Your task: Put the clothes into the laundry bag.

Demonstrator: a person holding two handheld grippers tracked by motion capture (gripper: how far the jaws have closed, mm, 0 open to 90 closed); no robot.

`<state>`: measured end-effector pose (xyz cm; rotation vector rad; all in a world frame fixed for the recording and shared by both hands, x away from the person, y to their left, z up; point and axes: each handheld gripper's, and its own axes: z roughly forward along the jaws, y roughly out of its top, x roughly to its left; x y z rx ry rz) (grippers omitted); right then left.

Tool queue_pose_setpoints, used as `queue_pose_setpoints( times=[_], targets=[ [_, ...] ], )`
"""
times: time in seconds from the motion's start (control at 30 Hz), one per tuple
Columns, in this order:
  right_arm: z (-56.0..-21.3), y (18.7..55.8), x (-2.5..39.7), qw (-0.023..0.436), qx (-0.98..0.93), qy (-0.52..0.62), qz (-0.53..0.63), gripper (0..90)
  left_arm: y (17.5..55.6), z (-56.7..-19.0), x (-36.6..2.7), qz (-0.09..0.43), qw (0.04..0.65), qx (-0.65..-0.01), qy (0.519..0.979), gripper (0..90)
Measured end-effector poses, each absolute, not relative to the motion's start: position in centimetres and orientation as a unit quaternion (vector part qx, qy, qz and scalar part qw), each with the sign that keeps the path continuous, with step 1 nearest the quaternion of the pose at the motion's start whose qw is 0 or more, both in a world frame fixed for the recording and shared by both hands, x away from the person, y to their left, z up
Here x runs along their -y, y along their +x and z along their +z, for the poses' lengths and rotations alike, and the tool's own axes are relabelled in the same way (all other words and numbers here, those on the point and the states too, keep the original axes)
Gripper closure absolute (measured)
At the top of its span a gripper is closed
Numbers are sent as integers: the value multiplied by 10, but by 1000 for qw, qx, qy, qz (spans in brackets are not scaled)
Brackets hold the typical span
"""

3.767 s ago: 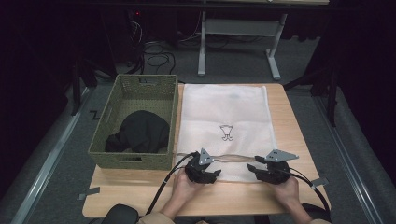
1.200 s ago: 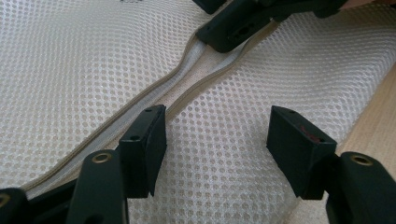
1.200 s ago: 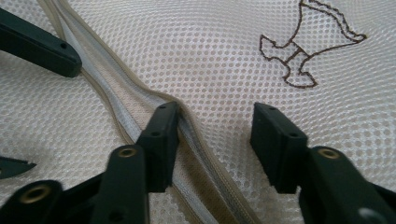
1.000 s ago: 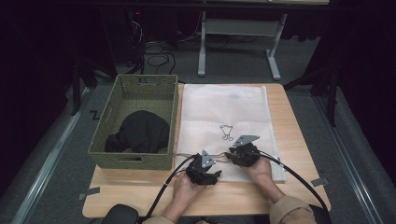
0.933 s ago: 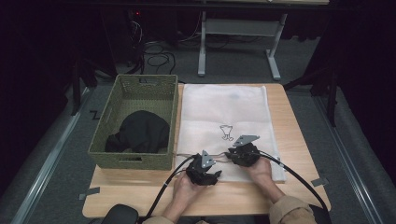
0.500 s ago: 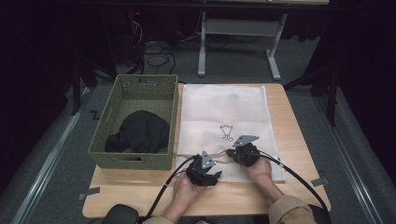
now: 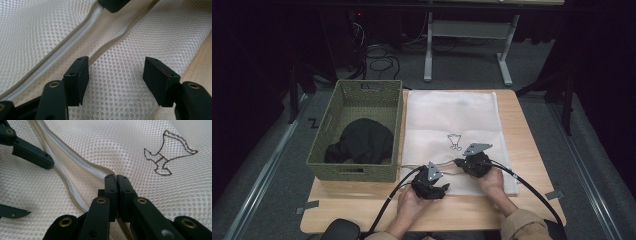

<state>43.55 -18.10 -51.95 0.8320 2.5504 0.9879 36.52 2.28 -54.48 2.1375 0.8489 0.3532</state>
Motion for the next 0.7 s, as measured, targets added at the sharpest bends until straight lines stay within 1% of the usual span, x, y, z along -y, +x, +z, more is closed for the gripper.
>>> queue_pose_setpoints(
  times=[0.37,0.7],
  targets=[
    [-502,435,187,136,-877,285,361,886,365,-545,-23,139,396,-335,844,377],
    [-494,435,187,137,-875,284,368,887,365,-545,-23,140,396,-335,844,378]
  ],
)
